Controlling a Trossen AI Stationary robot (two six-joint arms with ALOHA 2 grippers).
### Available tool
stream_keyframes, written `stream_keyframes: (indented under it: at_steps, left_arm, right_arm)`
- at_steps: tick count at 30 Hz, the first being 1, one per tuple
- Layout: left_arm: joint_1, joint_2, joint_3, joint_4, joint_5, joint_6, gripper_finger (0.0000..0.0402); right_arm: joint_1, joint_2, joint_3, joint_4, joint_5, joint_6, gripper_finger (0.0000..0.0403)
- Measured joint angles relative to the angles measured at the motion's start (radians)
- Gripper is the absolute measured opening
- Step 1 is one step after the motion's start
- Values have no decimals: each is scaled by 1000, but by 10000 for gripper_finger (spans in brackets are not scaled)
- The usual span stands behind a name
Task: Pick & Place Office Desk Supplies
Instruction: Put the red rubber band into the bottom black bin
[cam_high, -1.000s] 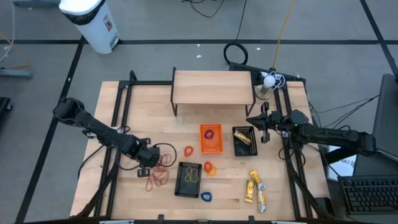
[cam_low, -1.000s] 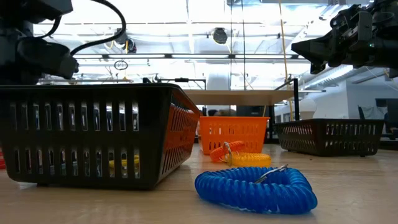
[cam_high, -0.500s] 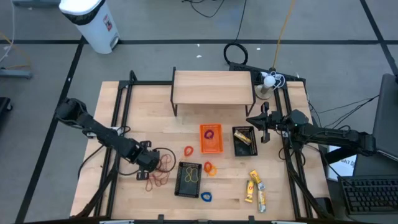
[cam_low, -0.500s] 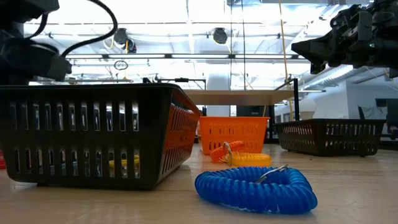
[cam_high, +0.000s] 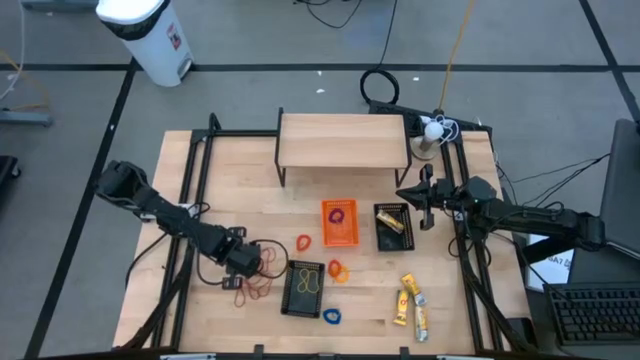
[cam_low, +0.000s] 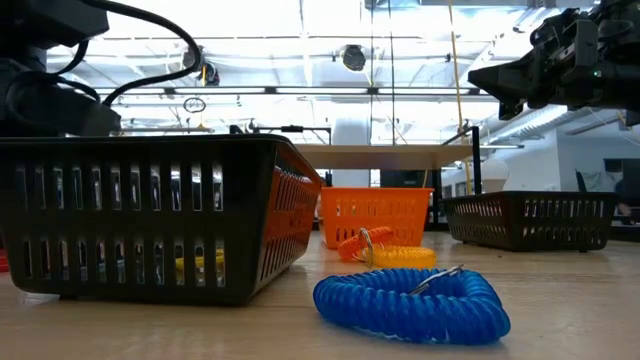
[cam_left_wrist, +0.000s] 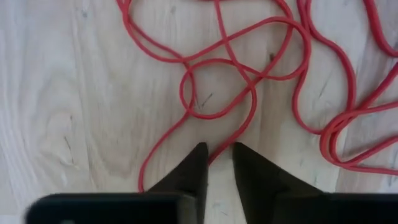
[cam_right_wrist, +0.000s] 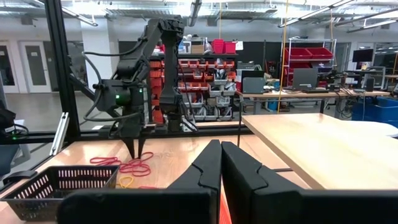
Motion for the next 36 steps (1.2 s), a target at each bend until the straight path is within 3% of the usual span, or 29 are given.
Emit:
stream_keyframes:
  at_steps: [3, 10, 14, 18, 31, 36]
  left_arm:
    - [-11, 1, 9, -6, -18, 18, 10]
    - [-47, 12, 129, -125, -67, 100, 4]
    - [-71, -58, 236, -214, -107, 122, 2]
    - [-76, -159, 297, -265, -129, 130, 1]
    - [-165, -606, 290, -306, -471, 62, 1]
    - [-225, -722, 267, -307, -584, 27, 0]
  right_arm:
    - [0, 3, 0, 0, 0, 0, 4]
    - [0, 4, 0, 0, 0, 0, 4]
    - [0, 5, 0, 0, 0, 0, 4]
    - [0, 6, 0, 0, 0, 0, 4]
    - [0, 7, 0, 0, -2, 3, 4]
    - [0, 7, 0, 0, -2, 3, 4]
